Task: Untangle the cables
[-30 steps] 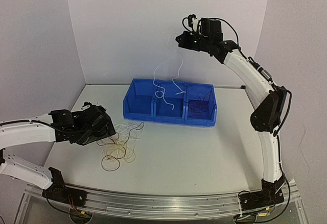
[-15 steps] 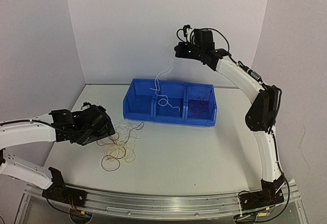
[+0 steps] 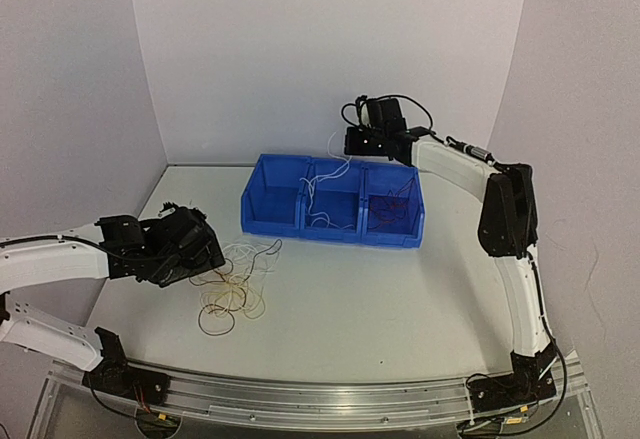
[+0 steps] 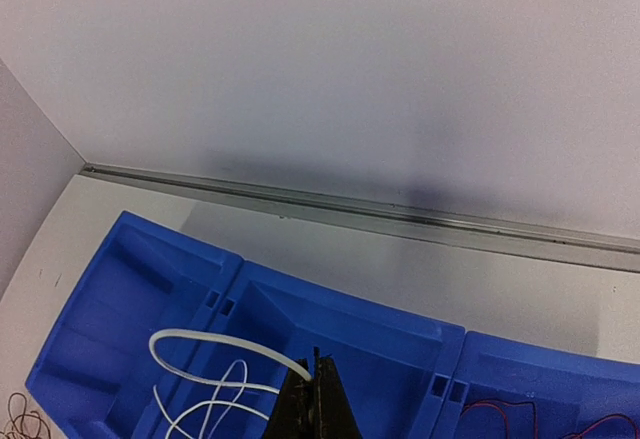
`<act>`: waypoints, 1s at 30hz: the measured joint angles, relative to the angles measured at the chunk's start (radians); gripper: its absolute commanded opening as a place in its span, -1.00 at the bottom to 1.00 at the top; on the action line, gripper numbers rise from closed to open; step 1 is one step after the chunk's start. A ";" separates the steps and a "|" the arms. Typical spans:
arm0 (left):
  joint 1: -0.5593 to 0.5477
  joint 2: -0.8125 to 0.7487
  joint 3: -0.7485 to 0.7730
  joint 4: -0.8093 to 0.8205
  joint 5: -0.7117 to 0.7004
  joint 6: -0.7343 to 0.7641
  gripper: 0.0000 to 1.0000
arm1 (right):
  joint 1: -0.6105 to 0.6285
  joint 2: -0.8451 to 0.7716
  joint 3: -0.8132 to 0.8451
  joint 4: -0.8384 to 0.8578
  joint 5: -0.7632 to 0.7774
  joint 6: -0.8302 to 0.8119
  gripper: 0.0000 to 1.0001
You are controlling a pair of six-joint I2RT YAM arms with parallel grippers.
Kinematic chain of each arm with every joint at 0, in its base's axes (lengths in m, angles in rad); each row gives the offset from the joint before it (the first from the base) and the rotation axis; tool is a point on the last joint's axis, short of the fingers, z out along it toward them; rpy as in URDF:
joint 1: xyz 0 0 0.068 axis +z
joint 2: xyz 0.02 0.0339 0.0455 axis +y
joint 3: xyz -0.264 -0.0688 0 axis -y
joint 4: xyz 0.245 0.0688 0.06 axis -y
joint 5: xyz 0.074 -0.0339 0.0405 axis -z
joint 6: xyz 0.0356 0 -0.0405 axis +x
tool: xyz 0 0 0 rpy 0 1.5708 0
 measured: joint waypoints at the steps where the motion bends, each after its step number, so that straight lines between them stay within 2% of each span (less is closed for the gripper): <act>1: 0.000 -0.001 0.000 -0.001 0.001 0.000 0.99 | -0.001 -0.001 -0.014 0.004 0.007 -0.001 -1.00; 16: 0.002 -0.001 0.000 -0.001 0.005 0.000 0.99 | -0.001 -0.014 -0.117 0.020 0.469 -0.112 -1.00; 20: 0.002 0.000 0.000 -0.001 0.010 0.000 0.99 | -0.003 -0.028 -0.117 0.022 0.537 -0.148 -1.00; 23: 0.002 0.006 0.000 -0.001 0.017 0.000 0.99 | -0.003 -0.036 -0.117 0.027 0.500 -0.168 -1.00; 30: 0.002 0.019 0.000 0.000 0.022 0.001 0.99 | 0.015 -0.039 -0.117 0.027 0.168 -0.216 -1.00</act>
